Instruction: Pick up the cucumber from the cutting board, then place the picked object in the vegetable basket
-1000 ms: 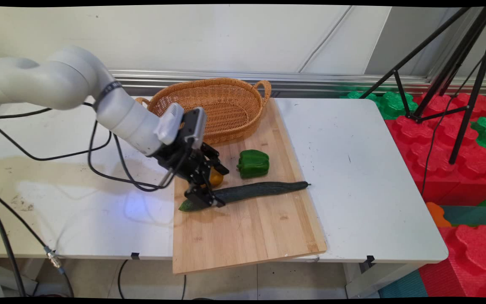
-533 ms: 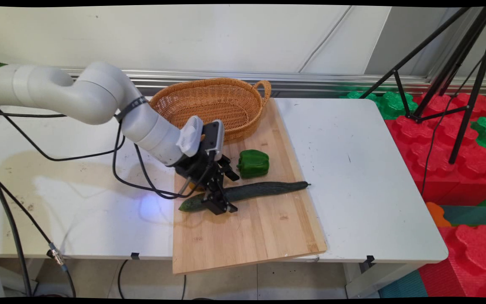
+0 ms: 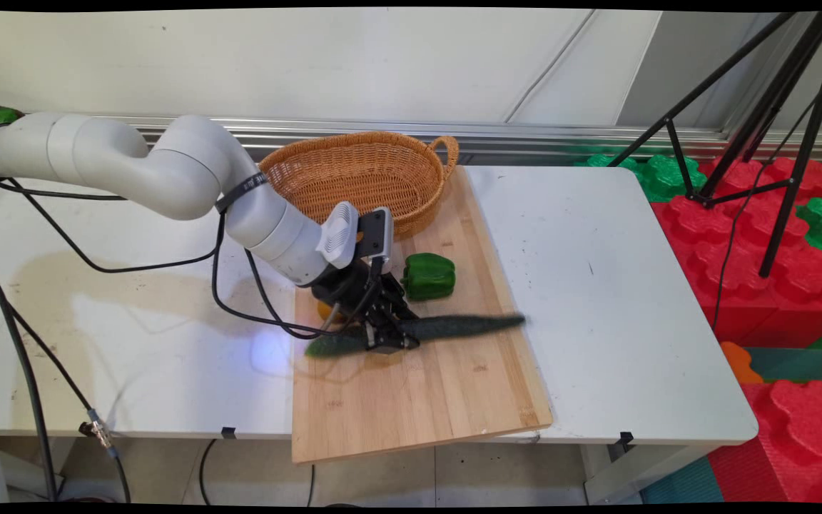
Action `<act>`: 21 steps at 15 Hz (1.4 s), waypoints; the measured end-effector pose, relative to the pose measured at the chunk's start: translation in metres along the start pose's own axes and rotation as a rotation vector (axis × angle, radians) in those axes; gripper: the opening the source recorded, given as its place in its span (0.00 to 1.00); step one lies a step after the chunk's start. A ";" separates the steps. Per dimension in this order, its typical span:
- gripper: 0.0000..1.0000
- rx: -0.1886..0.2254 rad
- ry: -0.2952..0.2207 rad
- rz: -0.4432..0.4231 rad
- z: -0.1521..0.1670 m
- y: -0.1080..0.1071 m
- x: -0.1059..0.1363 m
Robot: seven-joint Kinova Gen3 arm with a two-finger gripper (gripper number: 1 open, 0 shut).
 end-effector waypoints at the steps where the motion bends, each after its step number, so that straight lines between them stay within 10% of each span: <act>1: 0.00 0.001 0.002 -0.009 0.001 0.000 0.001; 21: 0.00 -0.007 0.124 0.055 -0.105 -0.002 0.013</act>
